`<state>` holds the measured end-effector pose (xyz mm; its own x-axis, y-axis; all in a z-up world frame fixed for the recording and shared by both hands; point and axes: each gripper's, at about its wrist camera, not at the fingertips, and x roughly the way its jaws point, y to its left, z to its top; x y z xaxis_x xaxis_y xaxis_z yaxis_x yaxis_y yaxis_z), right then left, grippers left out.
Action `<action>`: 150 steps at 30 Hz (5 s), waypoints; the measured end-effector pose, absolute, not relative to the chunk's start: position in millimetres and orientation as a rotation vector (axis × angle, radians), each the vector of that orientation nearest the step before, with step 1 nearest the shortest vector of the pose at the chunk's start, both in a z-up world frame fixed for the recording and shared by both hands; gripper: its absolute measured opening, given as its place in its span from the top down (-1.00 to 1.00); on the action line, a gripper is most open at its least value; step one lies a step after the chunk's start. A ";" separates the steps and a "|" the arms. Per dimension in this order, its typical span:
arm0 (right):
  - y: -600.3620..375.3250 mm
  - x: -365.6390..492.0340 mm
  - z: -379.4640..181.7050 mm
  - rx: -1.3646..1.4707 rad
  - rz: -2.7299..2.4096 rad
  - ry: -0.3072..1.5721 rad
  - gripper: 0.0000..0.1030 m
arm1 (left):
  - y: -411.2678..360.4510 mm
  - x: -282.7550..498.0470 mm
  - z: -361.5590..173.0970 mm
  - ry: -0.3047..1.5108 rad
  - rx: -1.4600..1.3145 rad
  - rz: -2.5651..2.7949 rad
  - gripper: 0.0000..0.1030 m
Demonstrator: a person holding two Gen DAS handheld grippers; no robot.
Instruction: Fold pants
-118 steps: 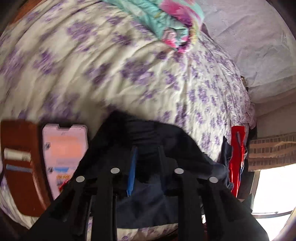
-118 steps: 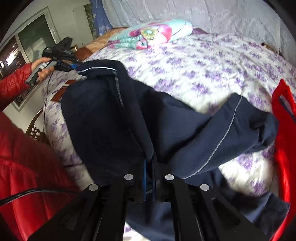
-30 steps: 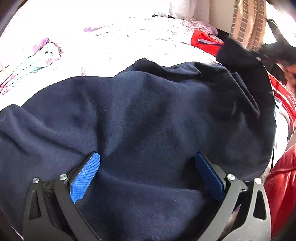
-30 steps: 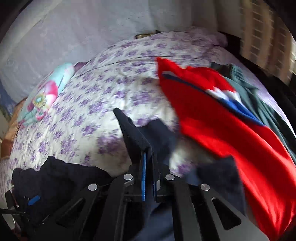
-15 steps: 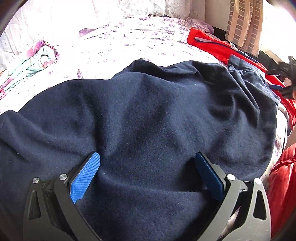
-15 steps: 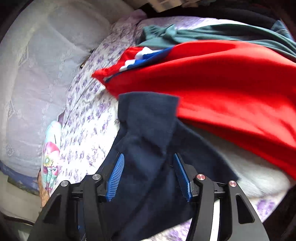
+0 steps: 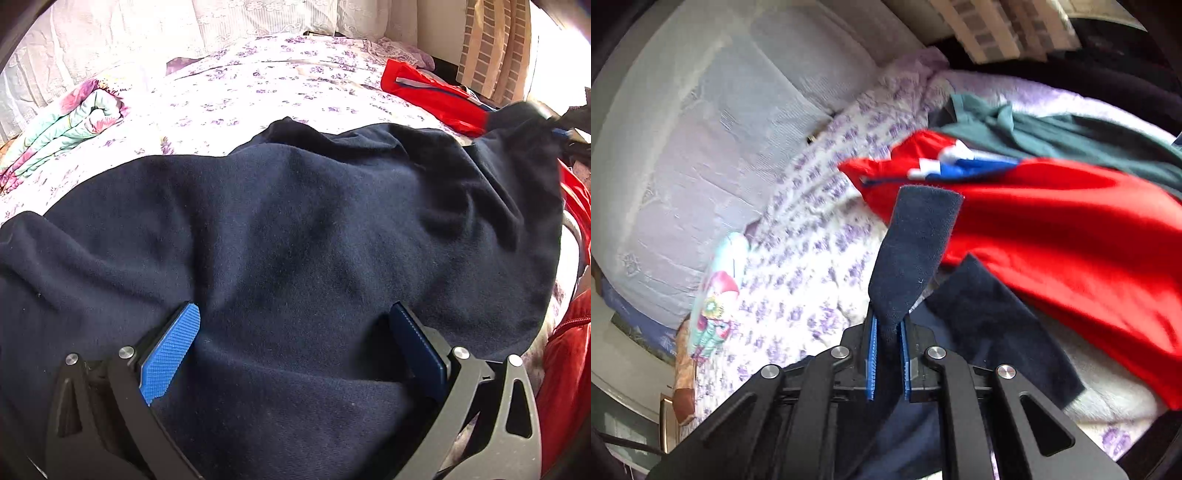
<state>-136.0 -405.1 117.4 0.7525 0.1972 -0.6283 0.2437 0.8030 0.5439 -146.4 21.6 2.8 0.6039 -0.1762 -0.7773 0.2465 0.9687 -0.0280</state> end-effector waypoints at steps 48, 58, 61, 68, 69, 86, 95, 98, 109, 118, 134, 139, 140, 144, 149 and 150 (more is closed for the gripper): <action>-294.0 -55.0 124.8 0.238 0.284 0.805 0.26 | 126.6 -142.7 45.2 0.872 -0.096 0.136 -0.91; -66.5 16.8 49.9 0.063 0.743 1.116 0.31 | 102.6 -155.7 22.1 0.890 0.102 0.244 -0.91; -49.9 9.6 28.3 -0.079 0.735 1.179 0.93 | 102.0 -156.1 18.9 0.867 0.112 0.250 -0.92; -50.8 54.7 17.7 -0.089 0.600 1.172 0.99 | 103.4 -157.0 18.1 0.857 0.100 0.241 -0.92; -52.2 60.2 10.4 -0.102 0.561 1.178 1.00 | 103.9 -156.6 17.7 0.858 0.098 0.239 -0.92; -38.8 5.7 4.6 -0.031 0.711 1.192 0.97 | 130.8 -189.1 56.0 0.836 -0.096 0.209 -0.92; -51.1 -21.3 13.9 -0.152 0.676 1.072 -0.16 | 161.2 -202.5 65.5 0.787 -0.290 0.235 -0.92; -57.8 -23.6 33.8 -0.076 0.677 1.068 -0.16 | 152.6 -195.2 73.3 0.772 -0.286 0.191 -0.92; -131.8 -50.1 42.6 0.064 0.587 1.038 -0.24 | 104.0 -146.1 53.6 0.897 -0.131 0.074 -0.90; -345.4 -155.9 73.4 0.414 0.136 0.855 -0.29 | 42.6 -118.3 74.3 0.828 -0.053 -0.135 -0.90; -476.2 -200.9 21.0 0.743 -0.185 0.725 -0.03 | -37.4 -102.5 1.2 0.902 0.109 -0.315 -0.92; -463.9 -180.6 20.6 0.687 -0.106 0.759 0.18 | -37.0 -105.3 1.0 0.896 0.108 -0.309 -0.92; -465.2 -180.9 19.2 0.696 -0.107 0.760 0.29 | -36.7 -105.5 1.0 0.896 0.106 -0.309 -0.92; -476.9 -186.8 9.6 0.811 -0.103 0.747 0.56 | -37.3 -104.4 0.8 0.896 0.107 -0.310 -0.92; -457.2 -181.5 38.0 0.762 -0.073 0.714 0.69 | -38.5 -99.6 5.7 0.944 0.130 -0.290 -0.92; -449.2 -178.8 47.9 0.730 -0.059 0.705 0.70 | -37.2 -98.5 8.6 0.962 0.129 -0.280 -0.92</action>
